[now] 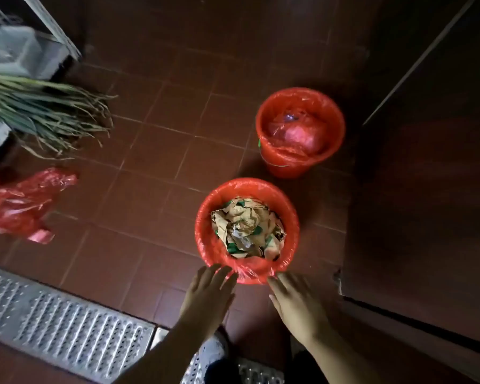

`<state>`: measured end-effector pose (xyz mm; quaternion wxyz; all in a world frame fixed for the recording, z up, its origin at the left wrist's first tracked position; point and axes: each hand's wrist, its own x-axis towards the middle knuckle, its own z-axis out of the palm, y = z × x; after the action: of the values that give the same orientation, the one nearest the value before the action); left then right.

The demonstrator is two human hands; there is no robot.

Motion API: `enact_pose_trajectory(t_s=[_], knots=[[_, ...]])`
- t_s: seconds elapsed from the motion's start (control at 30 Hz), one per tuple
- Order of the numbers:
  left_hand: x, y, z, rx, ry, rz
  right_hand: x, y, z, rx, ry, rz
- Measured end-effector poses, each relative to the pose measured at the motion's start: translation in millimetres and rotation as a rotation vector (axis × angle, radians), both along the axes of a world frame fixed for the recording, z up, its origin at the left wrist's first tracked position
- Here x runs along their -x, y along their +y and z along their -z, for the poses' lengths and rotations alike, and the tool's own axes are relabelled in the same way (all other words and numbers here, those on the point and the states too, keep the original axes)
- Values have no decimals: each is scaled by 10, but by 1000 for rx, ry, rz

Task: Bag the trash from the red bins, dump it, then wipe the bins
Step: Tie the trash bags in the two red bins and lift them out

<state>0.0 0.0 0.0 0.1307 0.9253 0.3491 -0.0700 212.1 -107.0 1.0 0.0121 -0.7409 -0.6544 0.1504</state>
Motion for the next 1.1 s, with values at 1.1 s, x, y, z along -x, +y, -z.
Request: enact_pose_trajectory(t_s=[1.1], knots=[[-70,148,1117,-56,-34,28,50,403,1148,-142,8,-258]])
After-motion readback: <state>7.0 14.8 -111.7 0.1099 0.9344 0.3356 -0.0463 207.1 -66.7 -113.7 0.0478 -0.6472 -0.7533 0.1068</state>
